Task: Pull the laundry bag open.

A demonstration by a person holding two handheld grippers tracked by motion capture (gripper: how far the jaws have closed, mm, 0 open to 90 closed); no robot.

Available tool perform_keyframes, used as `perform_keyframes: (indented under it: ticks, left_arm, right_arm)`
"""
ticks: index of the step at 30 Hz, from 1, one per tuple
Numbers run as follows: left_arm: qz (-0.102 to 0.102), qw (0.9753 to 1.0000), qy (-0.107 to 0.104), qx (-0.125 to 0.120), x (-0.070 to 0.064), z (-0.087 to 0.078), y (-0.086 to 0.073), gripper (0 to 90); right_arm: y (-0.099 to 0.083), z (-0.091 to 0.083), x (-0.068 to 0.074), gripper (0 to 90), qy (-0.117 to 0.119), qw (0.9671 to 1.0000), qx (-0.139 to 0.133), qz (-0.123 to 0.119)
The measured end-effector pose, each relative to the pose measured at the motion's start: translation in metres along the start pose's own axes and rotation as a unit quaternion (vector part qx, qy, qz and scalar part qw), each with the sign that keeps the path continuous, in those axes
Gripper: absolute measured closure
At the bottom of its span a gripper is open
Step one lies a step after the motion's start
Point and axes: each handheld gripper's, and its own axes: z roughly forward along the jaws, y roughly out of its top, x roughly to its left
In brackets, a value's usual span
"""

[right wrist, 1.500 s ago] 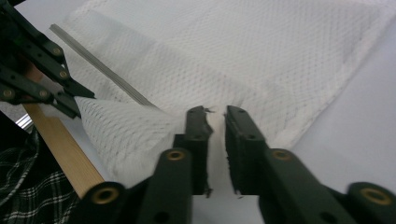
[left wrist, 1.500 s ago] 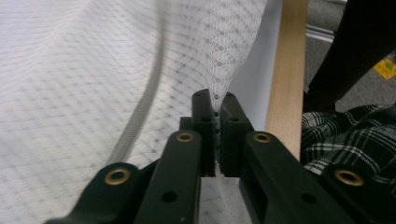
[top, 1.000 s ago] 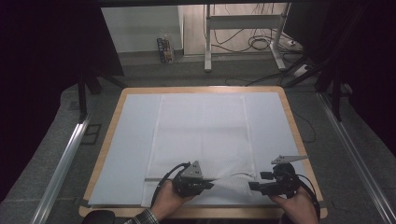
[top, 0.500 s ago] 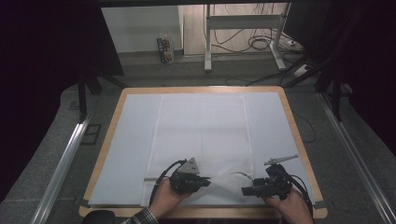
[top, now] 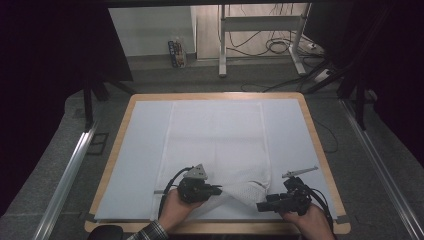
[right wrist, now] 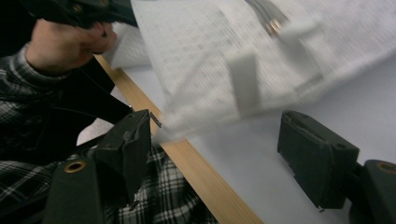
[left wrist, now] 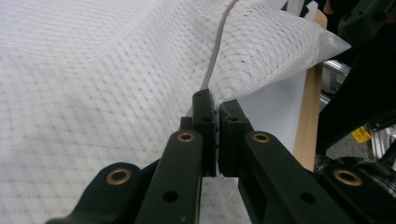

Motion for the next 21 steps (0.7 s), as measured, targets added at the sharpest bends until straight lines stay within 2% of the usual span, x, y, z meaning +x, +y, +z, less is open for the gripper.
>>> perform_keyframes:
  ticks: [4, 6, 9, 12, 15, 17, 19, 21]
  left_arm:
    - [0.010, 0.9999, -0.008, 0.010, -0.004, 0.004, 0.000, 88.2]
    - [0.027, 0.9993, -0.016, 0.019, -0.008, 0.006, 0.000, 88.0]
    - [0.059, 0.9976, -0.016, 0.032, -0.017, 0.010, 0.001, 87.3]
    - [0.095, 0.9942, -0.017, 0.047, -0.028, 0.017, 0.002, 86.1]
    - [0.127, 0.9896, -0.016, 0.066, -0.037, 0.023, 0.002, 84.5]
    - [0.134, 0.9884, -0.019, 0.068, -0.040, 0.025, 0.002, 84.0]
    - [0.134, 0.9884, -0.021, 0.069, -0.040, 0.026, 0.001, 84.0]
    - [0.131, 0.9888, -0.024, 0.068, -0.039, 0.026, 0.001, 83.5]
  right_arm:
    - [0.004, 0.005, -0.001, 26.0, 0.008, 1.0000, -0.005, 0.001]
    - [0.006, 0.006, -0.003, 28.7, 0.014, 0.9998, -0.013, 0.006]
    - [0.008, 0.001, -0.006, 32.3, 0.022, 0.9990, -0.039, 0.010]
    - [0.009, -0.006, -0.008, 34.9, 0.028, 0.9970, -0.068, 0.024]
    - [0.010, -0.009, -0.012, 39.7, 0.021, 0.9959, -0.080, 0.037]
    - [0.011, -0.009, -0.015, 45.4, 0.012, 0.9959, -0.081, 0.038]
    - [0.013, -0.009, -0.017, 49.1, 0.001, 0.9960, -0.083, 0.034]
    - [0.015, -0.008, -0.017, 60.6, -0.014, 0.9967, -0.076, 0.027]
